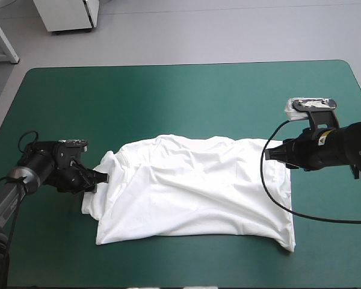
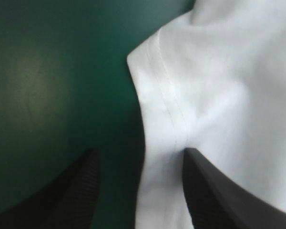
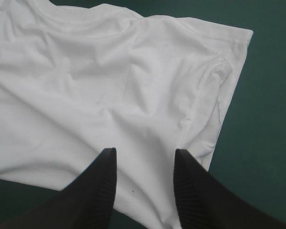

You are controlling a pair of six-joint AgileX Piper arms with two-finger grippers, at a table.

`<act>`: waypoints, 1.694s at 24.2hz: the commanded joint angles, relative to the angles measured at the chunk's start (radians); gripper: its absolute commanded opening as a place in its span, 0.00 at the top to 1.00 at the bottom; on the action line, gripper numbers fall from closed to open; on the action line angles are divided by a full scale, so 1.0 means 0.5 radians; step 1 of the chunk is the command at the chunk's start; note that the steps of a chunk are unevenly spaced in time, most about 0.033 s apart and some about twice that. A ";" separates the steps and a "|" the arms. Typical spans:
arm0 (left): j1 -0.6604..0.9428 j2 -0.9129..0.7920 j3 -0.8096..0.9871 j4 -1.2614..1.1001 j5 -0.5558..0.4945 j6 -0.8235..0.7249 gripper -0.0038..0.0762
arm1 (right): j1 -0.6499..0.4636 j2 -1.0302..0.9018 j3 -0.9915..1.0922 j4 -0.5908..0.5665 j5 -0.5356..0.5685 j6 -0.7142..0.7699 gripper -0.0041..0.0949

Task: Fold the cloth

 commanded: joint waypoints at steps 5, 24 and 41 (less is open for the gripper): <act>0.004 0.085 -0.046 -0.039 -0.038 -0.014 0.54 | -0.006 -0.048 -0.062 0.005 -0.060 -0.002 0.61; 0.004 -0.107 -0.316 -0.514 0.074 0.290 0.96 | -0.006 -0.048 -0.062 -0.029 -0.060 0.038 0.64; -0.462 0.255 -0.390 -0.914 0.094 0.533 0.96 | -0.006 -0.048 -0.062 -0.065 -0.060 0.054 0.64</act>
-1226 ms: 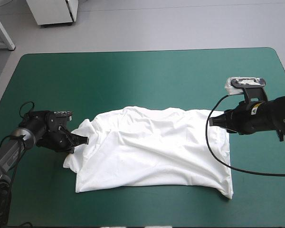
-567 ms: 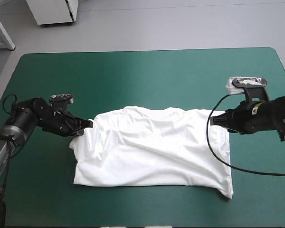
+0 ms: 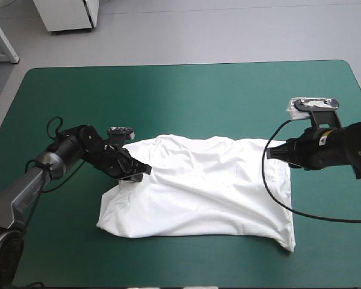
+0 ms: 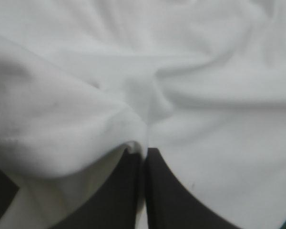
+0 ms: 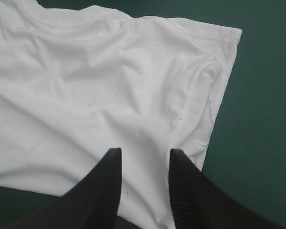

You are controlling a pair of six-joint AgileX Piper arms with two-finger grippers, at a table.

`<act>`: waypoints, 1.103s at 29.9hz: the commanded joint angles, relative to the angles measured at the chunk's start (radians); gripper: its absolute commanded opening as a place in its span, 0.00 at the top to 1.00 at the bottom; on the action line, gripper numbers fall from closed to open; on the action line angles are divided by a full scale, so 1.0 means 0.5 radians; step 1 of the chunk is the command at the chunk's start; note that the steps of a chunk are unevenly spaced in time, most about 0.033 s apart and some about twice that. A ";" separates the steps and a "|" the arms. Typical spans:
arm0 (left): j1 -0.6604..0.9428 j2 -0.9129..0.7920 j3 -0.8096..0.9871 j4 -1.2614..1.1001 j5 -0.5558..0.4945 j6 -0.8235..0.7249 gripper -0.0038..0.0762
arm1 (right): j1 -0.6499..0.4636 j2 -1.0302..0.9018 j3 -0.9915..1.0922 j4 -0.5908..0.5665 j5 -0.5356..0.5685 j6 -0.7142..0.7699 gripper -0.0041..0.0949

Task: Fold the cloth

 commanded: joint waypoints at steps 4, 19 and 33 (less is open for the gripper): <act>-0.018 0.159 -0.059 -0.069 -0.013 -0.008 0.96 | -0.006 -0.048 -0.061 -0.011 -0.060 0.006 0.64; -0.018 0.095 -0.067 0.018 0.159 0.028 0.43 | -0.006 -0.048 -0.064 -0.028 -0.060 0.006 0.64; -0.018 -0.437 -0.244 0.061 0.182 0.040 0.43 | -0.006 -0.048 -0.064 -0.028 -0.060 0.006 0.64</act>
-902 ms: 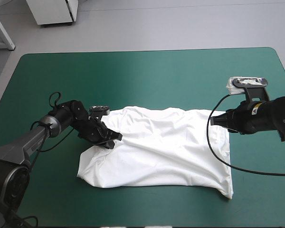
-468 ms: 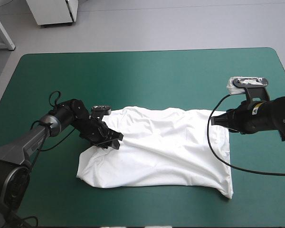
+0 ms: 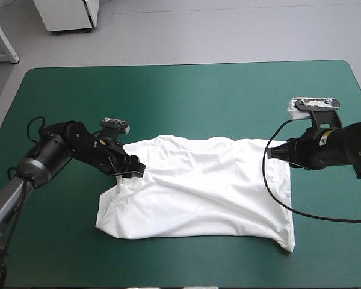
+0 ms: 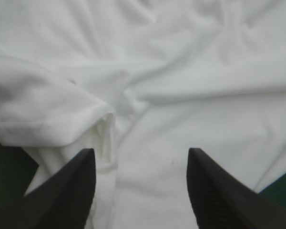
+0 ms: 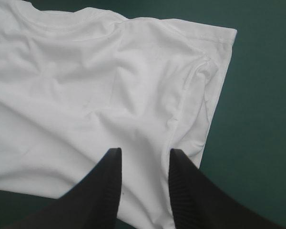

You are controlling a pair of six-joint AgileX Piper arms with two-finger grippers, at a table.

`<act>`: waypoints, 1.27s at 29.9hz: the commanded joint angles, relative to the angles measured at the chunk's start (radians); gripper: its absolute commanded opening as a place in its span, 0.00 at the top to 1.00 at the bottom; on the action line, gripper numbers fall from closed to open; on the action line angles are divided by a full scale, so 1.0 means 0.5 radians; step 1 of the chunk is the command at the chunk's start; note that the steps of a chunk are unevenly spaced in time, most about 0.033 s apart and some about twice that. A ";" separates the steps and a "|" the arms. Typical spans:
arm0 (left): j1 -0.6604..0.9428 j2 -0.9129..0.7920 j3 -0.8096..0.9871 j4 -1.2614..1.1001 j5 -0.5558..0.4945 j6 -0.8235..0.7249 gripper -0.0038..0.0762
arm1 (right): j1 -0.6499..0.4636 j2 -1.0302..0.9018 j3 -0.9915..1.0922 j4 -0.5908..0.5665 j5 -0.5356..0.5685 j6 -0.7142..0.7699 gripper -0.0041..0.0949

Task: Fold the cloth

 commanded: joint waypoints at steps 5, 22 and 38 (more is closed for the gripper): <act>-0.008 -0.246 -0.214 0.016 0.213 -0.054 0.43 | -0.006 -0.048 -0.061 -0.005 -0.060 0.000 0.64; -0.008 -0.561 -0.162 0.350 0.514 -0.239 0.50 | -0.006 -0.051 -0.049 0.009 -0.060 0.000 0.64; -0.008 -0.738 0.662 0.460 0.406 -0.337 0.50 | -0.006 -0.341 0.453 0.098 -0.060 0.089 0.64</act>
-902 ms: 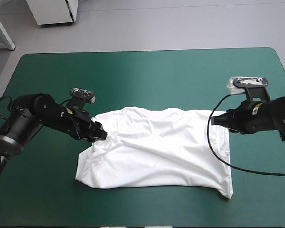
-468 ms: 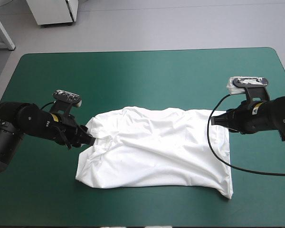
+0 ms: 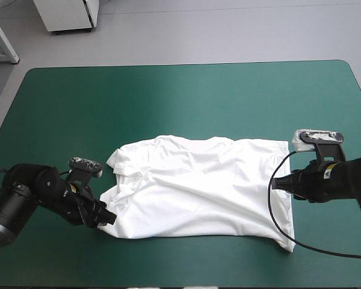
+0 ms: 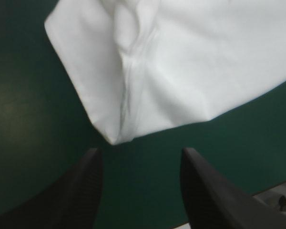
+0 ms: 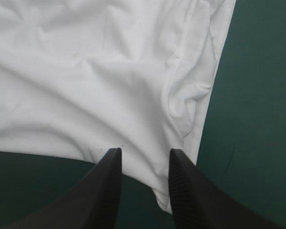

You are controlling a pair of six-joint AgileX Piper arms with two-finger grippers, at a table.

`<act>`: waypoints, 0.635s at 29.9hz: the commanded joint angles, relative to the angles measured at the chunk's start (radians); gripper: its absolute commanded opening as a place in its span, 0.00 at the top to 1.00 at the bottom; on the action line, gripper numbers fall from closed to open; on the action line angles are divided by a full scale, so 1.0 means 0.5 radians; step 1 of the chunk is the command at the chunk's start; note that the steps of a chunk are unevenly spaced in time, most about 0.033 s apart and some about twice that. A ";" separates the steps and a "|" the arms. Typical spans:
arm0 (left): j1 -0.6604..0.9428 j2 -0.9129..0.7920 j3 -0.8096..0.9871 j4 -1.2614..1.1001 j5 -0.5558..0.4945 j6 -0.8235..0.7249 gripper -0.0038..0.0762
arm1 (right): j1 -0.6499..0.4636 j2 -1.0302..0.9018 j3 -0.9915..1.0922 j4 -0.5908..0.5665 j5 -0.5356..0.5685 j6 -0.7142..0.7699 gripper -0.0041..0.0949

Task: Fold the cloth

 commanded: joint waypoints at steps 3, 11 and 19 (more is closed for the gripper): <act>-0.008 -0.037 0.243 0.002 -0.162 -0.091 0.50 | -0.006 -0.041 -0.020 0.050 -0.060 0.009 0.64; -0.008 -0.016 0.367 0.002 -0.398 -0.114 0.50 | -0.006 -0.041 -0.020 0.050 -0.060 0.019 0.64; -0.008 0.087 0.376 0.013 -0.569 -0.127 0.50 | -0.006 -0.041 -0.020 0.050 -0.060 0.019 0.64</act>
